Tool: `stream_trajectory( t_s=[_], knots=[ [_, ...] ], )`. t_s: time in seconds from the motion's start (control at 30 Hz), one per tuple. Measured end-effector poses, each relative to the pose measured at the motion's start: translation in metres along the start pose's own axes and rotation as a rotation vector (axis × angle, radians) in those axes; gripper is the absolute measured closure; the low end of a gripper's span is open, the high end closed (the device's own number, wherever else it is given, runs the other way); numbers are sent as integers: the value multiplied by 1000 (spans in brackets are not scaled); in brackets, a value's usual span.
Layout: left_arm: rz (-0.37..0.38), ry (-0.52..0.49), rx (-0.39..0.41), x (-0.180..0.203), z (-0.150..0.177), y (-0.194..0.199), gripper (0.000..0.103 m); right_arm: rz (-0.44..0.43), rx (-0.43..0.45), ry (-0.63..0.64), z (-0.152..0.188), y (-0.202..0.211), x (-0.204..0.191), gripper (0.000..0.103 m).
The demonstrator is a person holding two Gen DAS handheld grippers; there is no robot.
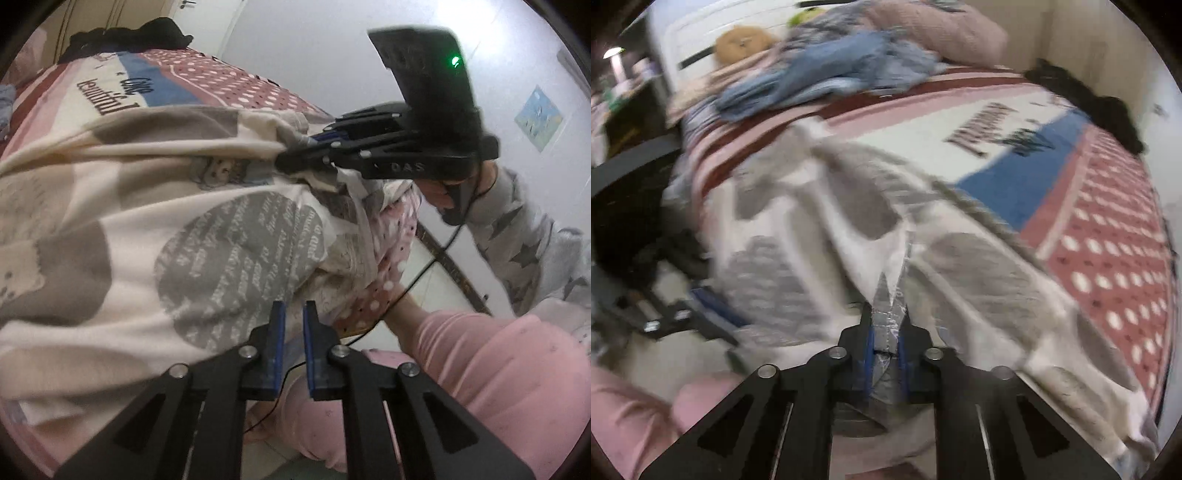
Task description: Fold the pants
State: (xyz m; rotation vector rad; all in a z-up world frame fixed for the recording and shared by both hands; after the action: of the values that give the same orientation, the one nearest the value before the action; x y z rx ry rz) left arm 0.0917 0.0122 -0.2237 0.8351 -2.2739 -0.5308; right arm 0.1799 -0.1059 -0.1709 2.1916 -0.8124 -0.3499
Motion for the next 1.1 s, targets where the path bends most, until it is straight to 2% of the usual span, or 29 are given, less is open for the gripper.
stream_trajectory(
  t_s=[0.07, 0.1, 0.23, 0.4, 0.43, 0.53, 0.57, 0.6, 0.63, 0.7, 0.77, 0.9, 1.03, 1.1],
  knots=[
    [-5, 35, 50, -8, -7, 12, 70, 42, 40, -28, -5, 6, 14, 99],
    [-19, 52, 86, -13, -12, 21, 52, 67, 55, -43, -8, 9, 22, 99],
    [-93, 107, 189, -35, -28, 51, 43, 119, 98, -78, -23, 15, 44, 100],
    [-269, 185, 246, -70, -31, 76, 40, 189, 131, -89, -40, 12, 61, 100],
    [-275, 202, 249, -75, -31, 78, 40, 176, 114, -109, -42, 7, 65, 100],
    [-291, 236, 255, -85, -27, 82, 40, 80, -34, -170, -34, -16, 69, 97],
    [-293, 235, 256, -87, -26, 83, 40, 87, -52, -163, -30, -18, 69, 95],
    [-293, 233, 257, -87, -25, 84, 40, 99, -47, -154, -28, -15, 68, 91],
    [-294, 233, 257, -87, -24, 87, 40, 103, -35, -160, -27, -11, 68, 80],
    [-301, 232, 253, -90, -26, 86, 40, 92, 2, -225, -23, 7, 72, 72],
    [-309, 225, 254, -89, -28, 85, 40, 71, 19, -279, -16, 24, 74, 72],
    [-328, 226, 265, -93, -32, 82, 40, 61, -18, -317, 8, 39, 73, 72],
    [-345, 243, 275, -97, -34, 79, 40, 96, -43, -325, 26, 25, 77, 72],
    [-347, 253, 279, -98, -34, 79, 40, 86, -26, -365, 27, 15, 82, 72]
  ],
)
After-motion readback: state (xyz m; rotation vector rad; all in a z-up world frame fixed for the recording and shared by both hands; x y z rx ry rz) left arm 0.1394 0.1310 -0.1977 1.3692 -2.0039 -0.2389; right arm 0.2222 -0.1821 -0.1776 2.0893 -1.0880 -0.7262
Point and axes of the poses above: each gripper's, at about its wrist camera, not at the fingertips, and y roughly against the way its jaws point, x to its right, z to its underside, the point moved 5 cm from there along -y, roughly the way its jaws point, and after that the axes turned 10 degrees about x, right-handed, at the moved point
